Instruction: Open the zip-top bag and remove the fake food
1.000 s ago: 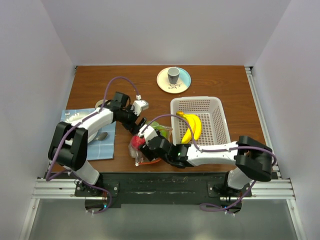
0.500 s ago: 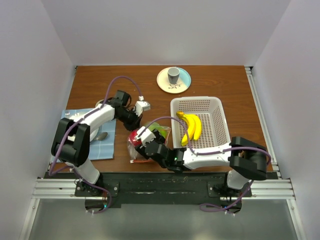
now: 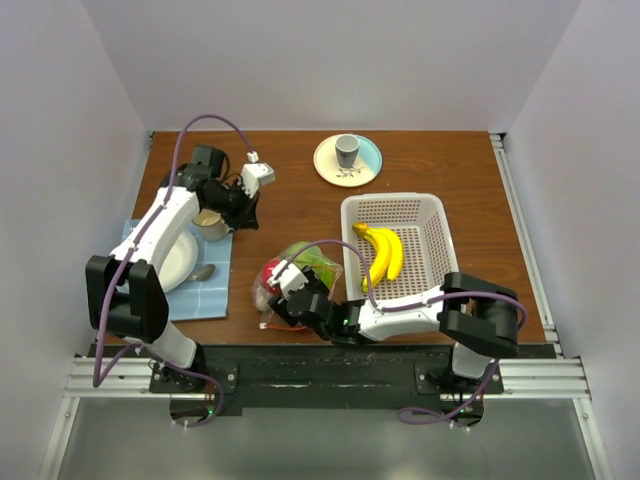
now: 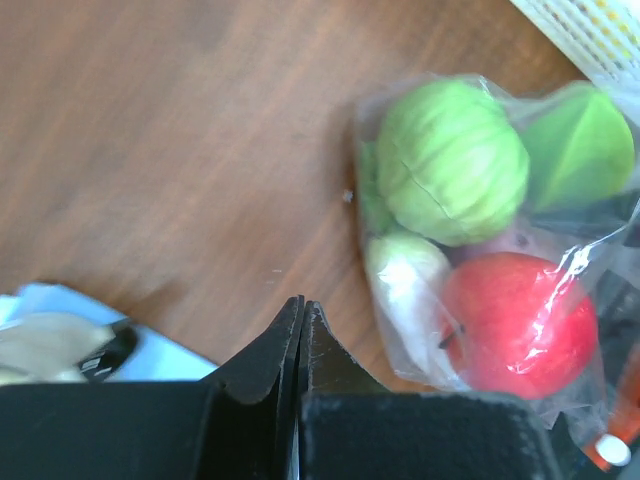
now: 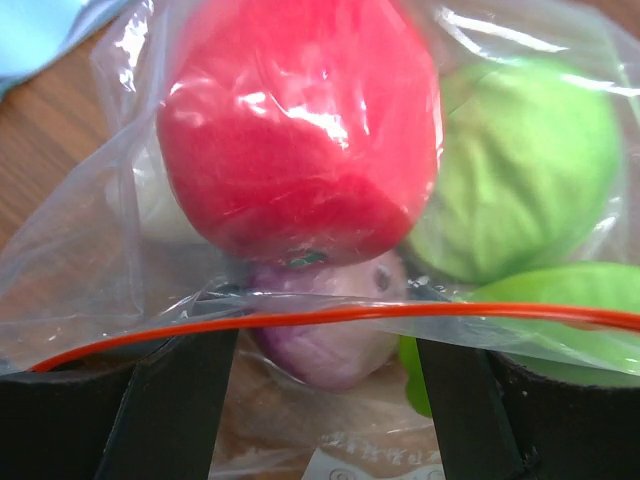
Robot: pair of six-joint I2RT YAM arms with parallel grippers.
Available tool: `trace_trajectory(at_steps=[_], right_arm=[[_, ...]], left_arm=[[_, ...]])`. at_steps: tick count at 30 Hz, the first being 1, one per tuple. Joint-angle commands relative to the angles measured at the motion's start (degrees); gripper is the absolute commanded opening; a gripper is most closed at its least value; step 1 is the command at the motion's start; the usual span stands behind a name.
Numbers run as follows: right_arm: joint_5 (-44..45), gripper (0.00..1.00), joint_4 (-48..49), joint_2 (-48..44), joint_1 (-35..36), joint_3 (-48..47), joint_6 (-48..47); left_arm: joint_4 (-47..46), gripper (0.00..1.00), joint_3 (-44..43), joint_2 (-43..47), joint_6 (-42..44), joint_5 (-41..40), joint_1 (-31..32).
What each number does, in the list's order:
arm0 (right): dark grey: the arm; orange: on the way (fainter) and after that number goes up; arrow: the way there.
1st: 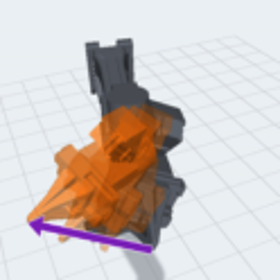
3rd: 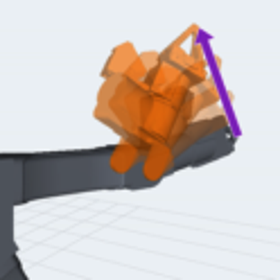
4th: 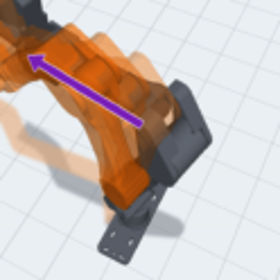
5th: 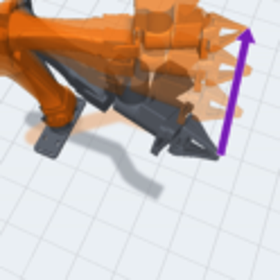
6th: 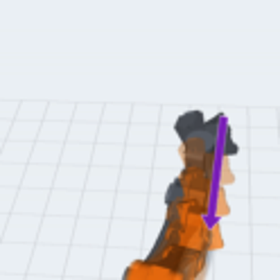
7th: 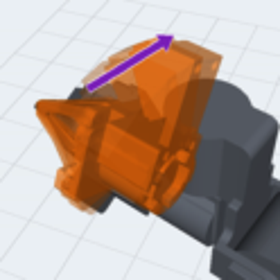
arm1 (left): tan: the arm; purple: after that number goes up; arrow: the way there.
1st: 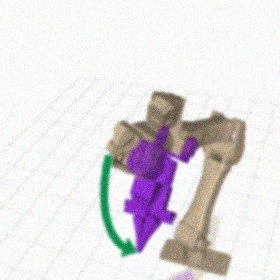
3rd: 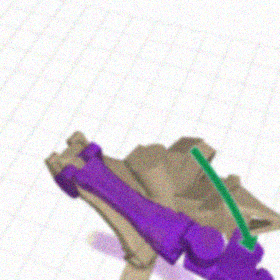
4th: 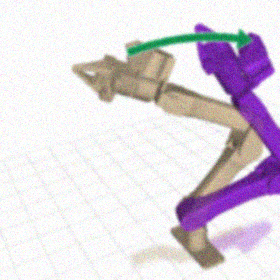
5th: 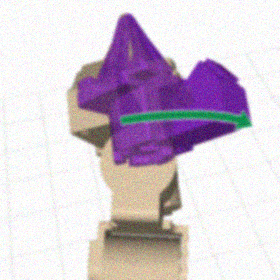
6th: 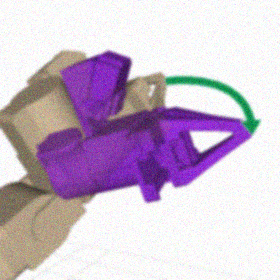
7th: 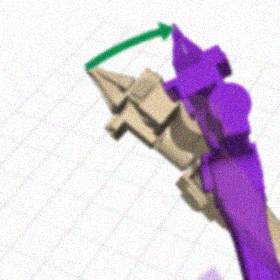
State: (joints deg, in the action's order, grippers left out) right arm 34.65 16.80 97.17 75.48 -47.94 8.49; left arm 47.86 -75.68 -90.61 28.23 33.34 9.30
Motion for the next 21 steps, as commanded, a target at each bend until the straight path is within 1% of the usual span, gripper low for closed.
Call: trace_trajectory(at_steps=[1, 3, 4, 7, 10, 14, 15, 17, 18, 19, 20, 21], right_arm=[[-1.1, 0.73, 2.1, 2.1, 0.4, 1.4, 2.9], [0.6, 0.73, 1.1, 3.7, 0.3, 0.6, 3.5], [1.0, 0.73, 0.8, 4.3, 0.4, 0.5, 3.8], [2.3, 0.73, 0.6, 5.2, 0.4, 0.4, 4.3], [2.5, 0.72, 1.6, 5.5, 0.4, 0.7, 4.3], [2.0, 0.68, 2.4, 7.2, 0.4, -0.7, 3.2], [1.6, 0.67, 2.5, 7.5, 0.4, -1.3, 3.1], [0.4, 0.62, 3.2, 8.4, 0.4, -1.8, 2.8], [0.1, 0.61, 3.5, 8.7, 0.4, -2.0, 2.7], [-0.5, 0.58, 4.1, 8.7, 0.3, -2.0, 2.4], [-0.7, 0.56, 4.4, 8.9, 0.4, -2.2, 2.2], [-0.9, 0.54, 4.5, 8.9, 0.4, -2.2, 2.1]], left_arm=[[-0.1, 0.04, 7.0, -0.7, -1.2, 2.8, 4.2], [-1.4, 0.24, 9.8, -1.1, -2.6, 2.3, 7.3], [-2.9, 0.36, 10.4, -1.1, -3.1, 2.2, 8.0], [-5.0, 0.54, 11.1, -2.1, -4.2, 1.8, 9.9], [-5.8, 0.57, 10.7, -4.4, -4.5, 2.2, 10.2], [-5.8, 0.57, 10.4, -6.9, -5.4, 5.3, 10.6], [-5.8, 0.57, 10.5, -7.5, -5.6, 5.9, 11.2], [-5.7, 0.40, 11.0, -7.7, -5.7, 7.0, 11.6], [-5.6, 0.30, 11.2, -7.9, -5.7, 7.2, 11.8], [-5.1, 0.08, 11.2, -8.0, -5.4, 7.2, 11.7], [-4.7, 0.00, 11.0, -8.1, -4.7, 6.8, 11.7], [-3.9, 0.00, 10.9, -7.8, -4.2, 6.4, 11.6]])
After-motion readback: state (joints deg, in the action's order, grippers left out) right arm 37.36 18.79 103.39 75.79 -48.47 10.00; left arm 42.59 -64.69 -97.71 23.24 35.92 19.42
